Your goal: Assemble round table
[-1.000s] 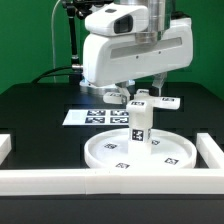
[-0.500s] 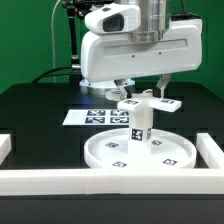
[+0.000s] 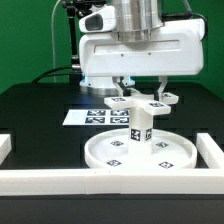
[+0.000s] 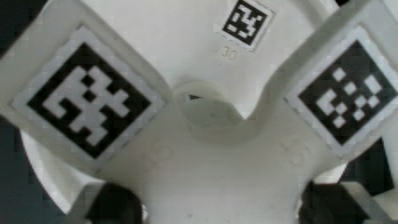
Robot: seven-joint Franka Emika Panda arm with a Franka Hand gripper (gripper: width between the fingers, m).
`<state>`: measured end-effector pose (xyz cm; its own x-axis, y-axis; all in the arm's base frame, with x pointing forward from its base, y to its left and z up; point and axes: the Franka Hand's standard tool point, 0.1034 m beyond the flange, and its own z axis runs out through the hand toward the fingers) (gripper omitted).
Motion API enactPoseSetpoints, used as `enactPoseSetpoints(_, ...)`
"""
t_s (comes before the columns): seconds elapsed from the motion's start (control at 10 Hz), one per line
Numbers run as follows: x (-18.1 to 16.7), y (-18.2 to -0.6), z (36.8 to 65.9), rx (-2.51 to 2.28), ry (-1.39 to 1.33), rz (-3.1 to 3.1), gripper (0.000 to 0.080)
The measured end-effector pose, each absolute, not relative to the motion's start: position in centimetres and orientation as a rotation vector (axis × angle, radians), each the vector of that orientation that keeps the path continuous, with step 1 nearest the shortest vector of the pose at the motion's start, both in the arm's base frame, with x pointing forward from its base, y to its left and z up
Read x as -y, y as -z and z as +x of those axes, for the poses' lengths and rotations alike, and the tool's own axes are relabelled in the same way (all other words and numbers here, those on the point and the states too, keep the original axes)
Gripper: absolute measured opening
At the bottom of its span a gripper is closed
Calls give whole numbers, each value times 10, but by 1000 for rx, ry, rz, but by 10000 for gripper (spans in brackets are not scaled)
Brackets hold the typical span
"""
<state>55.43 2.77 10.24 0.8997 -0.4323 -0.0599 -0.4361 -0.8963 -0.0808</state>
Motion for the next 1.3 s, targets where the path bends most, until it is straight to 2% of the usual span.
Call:
enactPoseSetpoints(0.9,-36,-102,561,-1744,12,-2451,439)
enactPoseSetpoints(1.3,-38,-103,564,-2001,15,-2220,439)
